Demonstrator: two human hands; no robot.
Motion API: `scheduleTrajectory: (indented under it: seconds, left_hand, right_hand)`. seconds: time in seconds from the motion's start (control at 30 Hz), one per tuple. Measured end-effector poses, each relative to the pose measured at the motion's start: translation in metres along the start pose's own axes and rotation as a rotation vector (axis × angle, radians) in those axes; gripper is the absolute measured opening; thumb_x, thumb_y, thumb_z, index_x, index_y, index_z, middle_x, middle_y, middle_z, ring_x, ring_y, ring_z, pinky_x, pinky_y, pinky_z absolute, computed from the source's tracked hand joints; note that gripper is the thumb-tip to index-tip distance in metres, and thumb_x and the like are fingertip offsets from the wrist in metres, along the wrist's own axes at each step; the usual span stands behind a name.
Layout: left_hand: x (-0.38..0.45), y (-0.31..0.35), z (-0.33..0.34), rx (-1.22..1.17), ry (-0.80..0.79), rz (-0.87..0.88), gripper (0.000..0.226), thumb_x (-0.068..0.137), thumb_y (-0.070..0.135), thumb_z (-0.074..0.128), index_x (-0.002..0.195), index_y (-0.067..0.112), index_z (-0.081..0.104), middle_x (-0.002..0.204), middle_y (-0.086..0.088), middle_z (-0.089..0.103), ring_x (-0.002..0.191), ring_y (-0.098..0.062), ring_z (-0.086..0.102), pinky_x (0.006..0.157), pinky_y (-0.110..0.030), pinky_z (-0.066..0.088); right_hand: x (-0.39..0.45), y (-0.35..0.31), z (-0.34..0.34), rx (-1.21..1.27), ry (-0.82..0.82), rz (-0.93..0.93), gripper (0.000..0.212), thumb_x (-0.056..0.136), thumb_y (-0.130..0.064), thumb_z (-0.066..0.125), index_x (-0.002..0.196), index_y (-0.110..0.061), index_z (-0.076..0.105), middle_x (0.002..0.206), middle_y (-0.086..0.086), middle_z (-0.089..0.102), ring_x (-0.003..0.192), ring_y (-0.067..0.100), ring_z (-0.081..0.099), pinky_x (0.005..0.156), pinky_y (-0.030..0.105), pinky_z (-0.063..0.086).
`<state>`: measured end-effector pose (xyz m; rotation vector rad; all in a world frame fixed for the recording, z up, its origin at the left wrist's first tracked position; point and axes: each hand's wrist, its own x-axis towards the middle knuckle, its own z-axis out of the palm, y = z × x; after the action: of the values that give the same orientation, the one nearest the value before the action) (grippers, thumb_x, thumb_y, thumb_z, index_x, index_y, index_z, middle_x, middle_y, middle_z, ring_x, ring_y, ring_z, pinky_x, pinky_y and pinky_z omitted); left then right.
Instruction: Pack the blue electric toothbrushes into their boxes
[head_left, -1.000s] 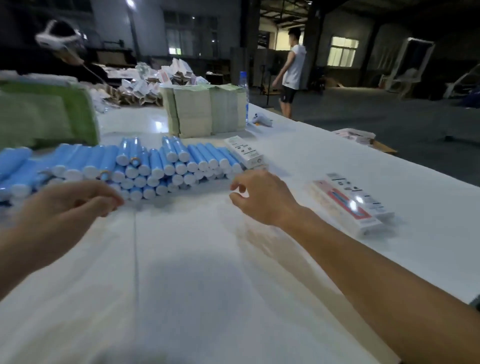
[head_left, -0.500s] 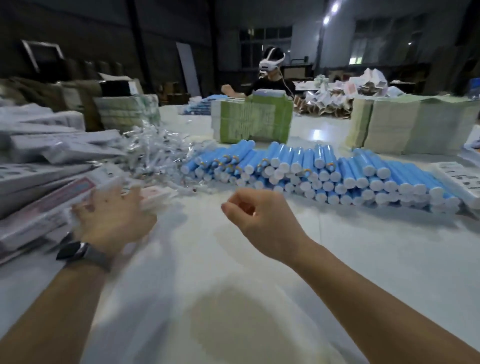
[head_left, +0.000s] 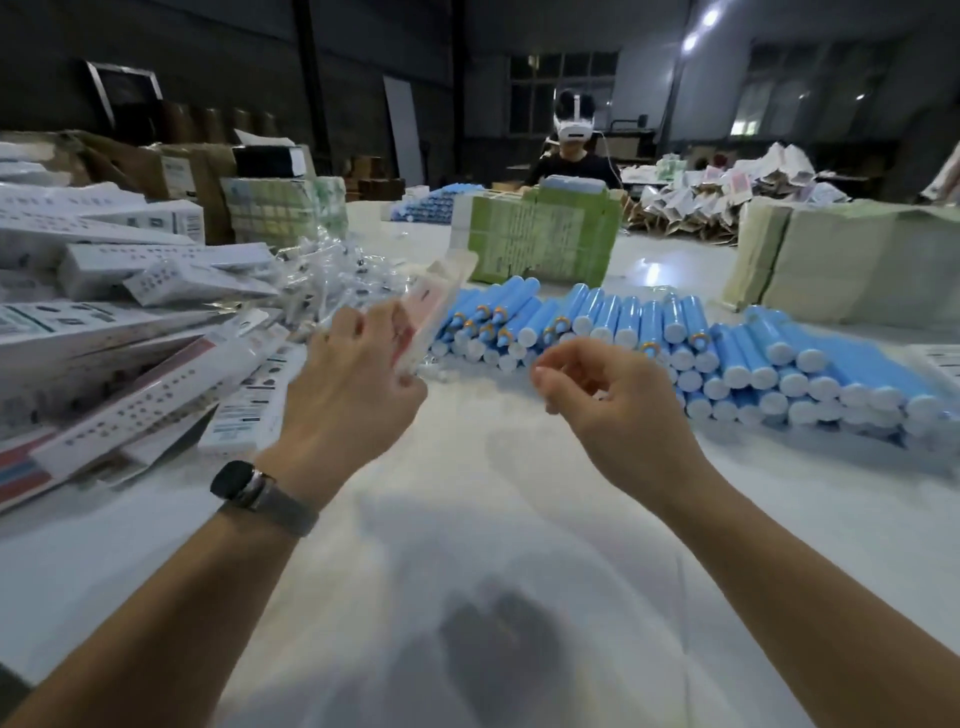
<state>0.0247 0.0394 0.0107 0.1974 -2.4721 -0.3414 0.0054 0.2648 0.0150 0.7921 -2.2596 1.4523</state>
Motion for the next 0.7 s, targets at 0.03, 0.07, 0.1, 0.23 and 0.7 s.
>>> scheduleTrajectory:
  seconds: [0.03, 0.07, 0.1, 0.23, 0.7]
  left_hand:
    - [0.002, 0.018, 0.001, -0.121, -0.036, 0.023, 0.058, 0.081, 0.033, 0.068, 0.132, 0.019, 0.042, 0.117, -0.005, 0.044, 0.102, -0.028, 0.047, 0.077, -0.038, 0.039]
    - [0.004, 0.037, 0.004, -0.224, -0.082, 0.039, 0.058, 0.078, 0.036, 0.072, 0.126, 0.017, 0.046, 0.113, -0.001, 0.044, 0.099, -0.023, 0.047, 0.076, -0.034, 0.037]
    - [0.005, 0.055, 0.007, -0.313, -0.123, 0.058, 0.054, 0.074, 0.037, 0.075, 0.117, 0.016, 0.049, 0.109, 0.0, 0.046, 0.097, -0.021, 0.048, 0.075, -0.032, 0.037]
    - [0.0, 0.119, 0.019, -0.75, -0.247, 0.093, 0.053, 0.068, 0.029, 0.086, 0.102, 0.025, 0.046, 0.102, 0.002, 0.054, 0.094, -0.012, 0.06, 0.07, -0.023, 0.047]
    - [-0.04, 0.128, 0.043, -1.379, -0.391, 0.02, 0.026, 0.096, 0.017, 0.062, 0.111, 0.025, 0.043, 0.089, 0.013, 0.07, 0.088, -0.009, 0.072, 0.073, -0.019, 0.057]
  right_hand:
    - [0.004, 0.0, -0.006, 0.044, 0.05, 0.017, 0.003, 0.09, -0.025, 0.067, 0.087, -0.026, 0.069, 0.07, 0.006, 0.066, 0.066, 0.021, 0.061, 0.066, 0.032, 0.05]
    - [0.007, -0.002, -0.012, 0.095, 0.094, 0.04, 0.004, 0.09, -0.028, 0.067, 0.094, -0.026, 0.067, 0.073, 0.009, 0.065, 0.067, 0.024, 0.06, 0.065, 0.037, 0.051]
    - [0.011, -0.002, -0.019, 0.145, 0.13, 0.067, 0.012, 0.089, -0.033, 0.067, 0.1, -0.028, 0.065, 0.076, 0.008, 0.064, 0.066, 0.022, 0.058, 0.063, 0.037, 0.051]
    - [0.014, 0.0, -0.04, 0.283, 0.175, 0.177, 0.036, 0.085, -0.049, 0.064, 0.116, -0.036, 0.052, 0.097, -0.002, 0.06, 0.08, 0.009, 0.063, 0.062, 0.027, 0.049]
    - [0.063, 0.068, -0.096, -0.438, 0.31, 0.317, 0.032, 0.093, -0.047, 0.056, 0.116, -0.026, 0.062, 0.099, -0.004, 0.065, 0.094, 0.018, 0.062, 0.07, 0.024, 0.043]
